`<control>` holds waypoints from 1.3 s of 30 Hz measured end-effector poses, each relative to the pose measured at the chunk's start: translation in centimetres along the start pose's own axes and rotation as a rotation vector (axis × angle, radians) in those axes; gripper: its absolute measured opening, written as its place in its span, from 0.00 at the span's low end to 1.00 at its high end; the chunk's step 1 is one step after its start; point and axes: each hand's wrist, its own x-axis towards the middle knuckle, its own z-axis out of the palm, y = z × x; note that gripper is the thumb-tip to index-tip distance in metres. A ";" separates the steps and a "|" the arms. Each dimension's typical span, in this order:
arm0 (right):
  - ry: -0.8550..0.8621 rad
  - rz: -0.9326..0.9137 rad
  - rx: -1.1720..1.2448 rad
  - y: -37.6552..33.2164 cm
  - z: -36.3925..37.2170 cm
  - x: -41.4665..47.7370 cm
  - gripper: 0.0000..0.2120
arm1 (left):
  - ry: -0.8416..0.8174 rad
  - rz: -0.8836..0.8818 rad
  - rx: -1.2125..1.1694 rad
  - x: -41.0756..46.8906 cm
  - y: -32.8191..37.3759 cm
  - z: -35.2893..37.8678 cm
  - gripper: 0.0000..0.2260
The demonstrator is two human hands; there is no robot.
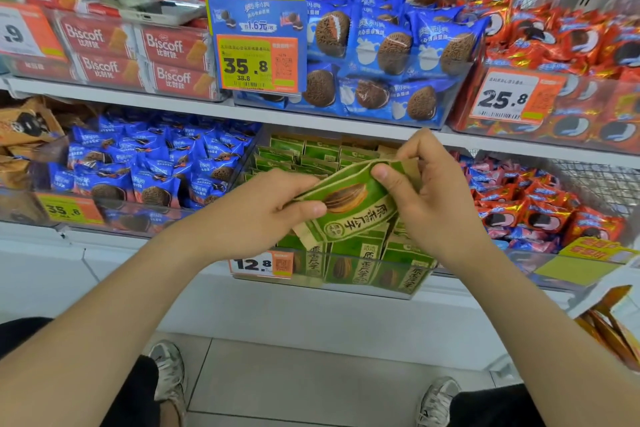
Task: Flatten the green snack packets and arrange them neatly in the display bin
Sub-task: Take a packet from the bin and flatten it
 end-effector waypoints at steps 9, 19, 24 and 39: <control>0.087 -0.064 -0.217 -1.6 -0.2 1.2 0.15 | 0.281 -0.057 0.013 3.2 -2.0 -2.0 0.09; 0.080 -0.380 -0.648 3.0 3.0 5.0 0.17 | 0.216 -0.304 0.398 10.8 -8.8 -1.9 0.14; 0.023 -0.352 -0.678 4.8 4.6 6.0 0.18 | -0.007 -0.415 0.495 12.2 -10.6 -1.6 0.14; -0.379 -0.202 -0.950 6.0 9.4 10.9 0.35 | 0.080 -0.457 0.475 11.3 -11.0 -1.2 0.18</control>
